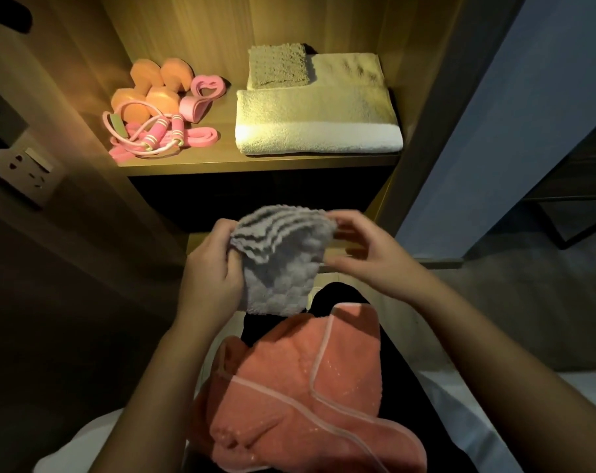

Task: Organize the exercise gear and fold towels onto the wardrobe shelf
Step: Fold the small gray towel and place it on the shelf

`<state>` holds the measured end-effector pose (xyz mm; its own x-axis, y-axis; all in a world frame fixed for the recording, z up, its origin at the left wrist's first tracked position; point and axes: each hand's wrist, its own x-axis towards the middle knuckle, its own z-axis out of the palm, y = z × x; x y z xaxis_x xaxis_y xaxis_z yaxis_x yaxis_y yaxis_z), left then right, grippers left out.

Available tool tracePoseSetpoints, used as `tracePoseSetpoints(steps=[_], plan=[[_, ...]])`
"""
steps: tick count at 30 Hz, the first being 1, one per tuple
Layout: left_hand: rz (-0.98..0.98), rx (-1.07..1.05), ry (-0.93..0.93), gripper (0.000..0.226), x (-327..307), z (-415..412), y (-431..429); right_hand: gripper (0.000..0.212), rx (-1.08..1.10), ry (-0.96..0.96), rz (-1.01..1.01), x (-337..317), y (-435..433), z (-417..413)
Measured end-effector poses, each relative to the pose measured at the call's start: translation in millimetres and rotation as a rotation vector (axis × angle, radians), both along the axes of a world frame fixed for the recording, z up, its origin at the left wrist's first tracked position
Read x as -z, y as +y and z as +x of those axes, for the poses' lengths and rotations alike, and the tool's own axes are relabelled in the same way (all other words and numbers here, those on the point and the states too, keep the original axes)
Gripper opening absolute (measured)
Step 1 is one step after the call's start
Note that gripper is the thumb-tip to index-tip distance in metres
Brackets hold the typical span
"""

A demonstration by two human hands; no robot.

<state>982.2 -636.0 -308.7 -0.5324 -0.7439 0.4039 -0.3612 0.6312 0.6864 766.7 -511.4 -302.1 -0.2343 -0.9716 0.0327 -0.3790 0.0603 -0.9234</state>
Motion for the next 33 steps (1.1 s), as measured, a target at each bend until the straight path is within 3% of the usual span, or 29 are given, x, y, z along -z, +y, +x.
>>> tracePoseSetpoints(steps=[3, 5, 9, 11, 15, 18, 21, 23, 25, 27, 30, 33], plan=[[0.323, -0.207, 0.191, 0.02, 5, -6, -6, 0.037, 0.258, -0.497, 0.015, 9, 3, 9], [0.581, -0.306, 0.316, 0.021, 7, -11, -8, 0.035, 0.271, -0.643, 0.063, 19, 7, 21], [0.805, -0.393, 0.435, 0.019, 16, -23, 1, 0.061, 0.16, -0.574, 0.113, 31, 7, 51], [0.836, -0.393, 0.48, 0.022, 20, -29, 8, 0.061, 0.195, -0.551, 0.061, 34, 1, 63], [0.844, -0.381, 0.526, 0.024, 23, -38, 22, 0.039, 0.466, -0.461, -0.1, 35, -9, 76], [0.726, -0.443, 0.51, 0.015, 26, -40, 28, 0.032, 0.675, -0.31, -0.214, 39, -11, 76], [0.615, -0.463, 0.464, 0.014, 27, -41, 30, 0.025, 0.747, -0.324, -0.197, 42, -11, 69], [0.579, -0.447, 0.444, 0.016, 25, -41, 29, 0.005, 0.703, -0.504, 0.015, 41, -10, 64], [0.523, -0.437, 0.421, 0.015, 23, -41, 28, 0.023, 0.61, -0.797, 0.252, 39, -6, 63], [0.438, -0.417, 0.411, 0.015, 21, -42, 27, 0.039, 0.554, -1.055, 0.363, 33, -3, 64], [0.319, -0.357, 0.408, 0.021, 20, -45, 32, 0.038, 0.59, -1.361, 0.303, 28, 1, 70], [0.239, -0.294, 0.409, 0.026, 19, -46, 36, 0.026, 0.659, -1.5, 0.185, 28, 2, 76]])
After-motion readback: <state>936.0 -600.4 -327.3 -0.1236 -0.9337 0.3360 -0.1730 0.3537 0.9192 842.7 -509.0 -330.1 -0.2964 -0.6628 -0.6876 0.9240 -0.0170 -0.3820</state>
